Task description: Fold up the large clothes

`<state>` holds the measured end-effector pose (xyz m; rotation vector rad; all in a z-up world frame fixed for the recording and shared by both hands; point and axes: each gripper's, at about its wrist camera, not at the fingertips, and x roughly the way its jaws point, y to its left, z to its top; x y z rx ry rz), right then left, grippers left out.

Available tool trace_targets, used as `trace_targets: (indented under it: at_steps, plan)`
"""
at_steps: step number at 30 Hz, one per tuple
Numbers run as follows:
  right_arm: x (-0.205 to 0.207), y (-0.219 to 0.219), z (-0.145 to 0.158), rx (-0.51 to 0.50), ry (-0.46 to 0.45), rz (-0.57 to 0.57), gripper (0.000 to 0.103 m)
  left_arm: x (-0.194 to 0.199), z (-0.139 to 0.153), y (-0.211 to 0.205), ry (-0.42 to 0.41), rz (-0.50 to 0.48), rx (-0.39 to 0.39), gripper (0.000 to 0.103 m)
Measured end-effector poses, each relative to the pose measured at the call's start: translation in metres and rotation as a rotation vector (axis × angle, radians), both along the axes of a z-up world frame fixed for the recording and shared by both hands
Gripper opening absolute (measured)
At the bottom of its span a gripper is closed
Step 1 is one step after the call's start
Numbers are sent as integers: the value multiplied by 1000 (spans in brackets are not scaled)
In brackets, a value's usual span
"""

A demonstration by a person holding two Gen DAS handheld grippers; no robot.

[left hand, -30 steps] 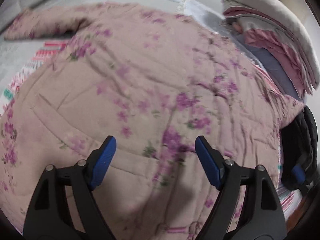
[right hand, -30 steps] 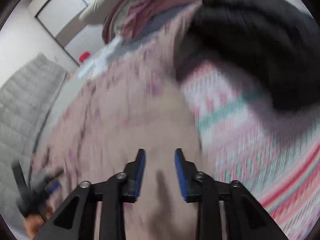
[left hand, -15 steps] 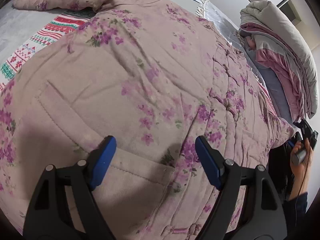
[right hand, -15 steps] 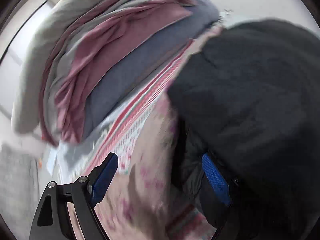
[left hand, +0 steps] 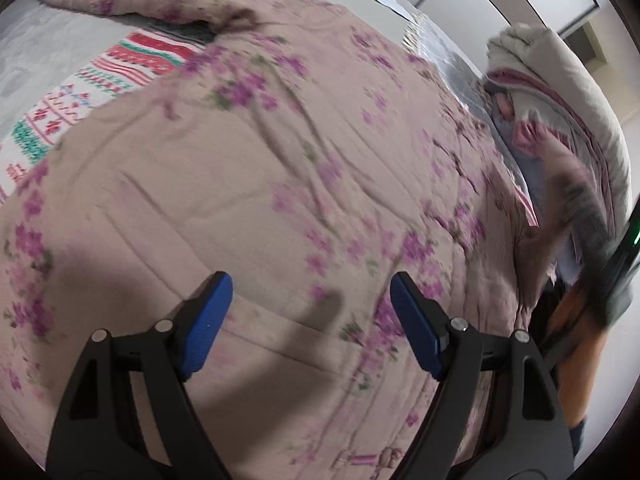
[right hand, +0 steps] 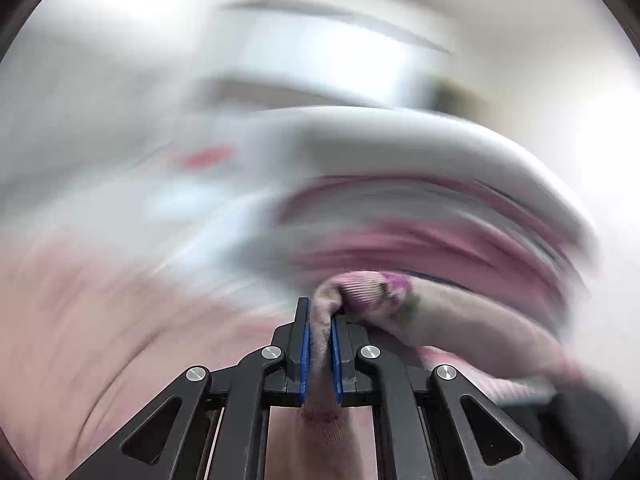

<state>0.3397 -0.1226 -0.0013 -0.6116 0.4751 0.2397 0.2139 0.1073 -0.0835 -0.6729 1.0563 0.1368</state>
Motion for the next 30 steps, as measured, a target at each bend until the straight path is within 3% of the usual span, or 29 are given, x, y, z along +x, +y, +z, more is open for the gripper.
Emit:
trace_targets:
  at_steps: [1,3,4,5,7,9,11,16,19,21,23,24,26,30]
  plan:
    - [-18,33,-29,-116,80,114,10,-1,-1,6,-1,15,-14,81]
    - [-38,72,-85,-289,246,187,14,-3,-1,12,-5,32,-34,81]
    - [-43,81,-105,-336,283,167,16,-4,0,15,-6,38,-36,81]
    - [-47,84,-111,-344,223,134,16,-4,0,16,-8,39,-37,81]
    - [-39,75,-98,-214,261,93,20,-4,1,18,-12,42,-45,81]
    - [-17,56,-77,-15,412,48,28,-5,3,19,-16,42,-45,81]
    - [-7,38,-56,142,489,15,46,-5,5,18,-21,46,-46,81]
    - [17,16,-10,404,437,-49,69,-6,10,16,-35,43,-35,81]
    - [46,21,-19,475,497,-116,70,-5,10,14,-35,39,-25,81]
    - [38,31,-43,484,565,-135,70,-3,10,14,-35,42,-20,81]
    - [37,55,-79,421,669,-159,72,-3,10,13,-36,45,-22,81]
    - [30,63,-89,378,639,-185,72,-3,10,14,-37,44,-25,81]
    - [21,75,-90,322,560,-195,74,-4,11,16,-41,46,-25,81]
    - [10,53,-57,438,636,-244,74,-6,12,26,-48,59,-23,81]
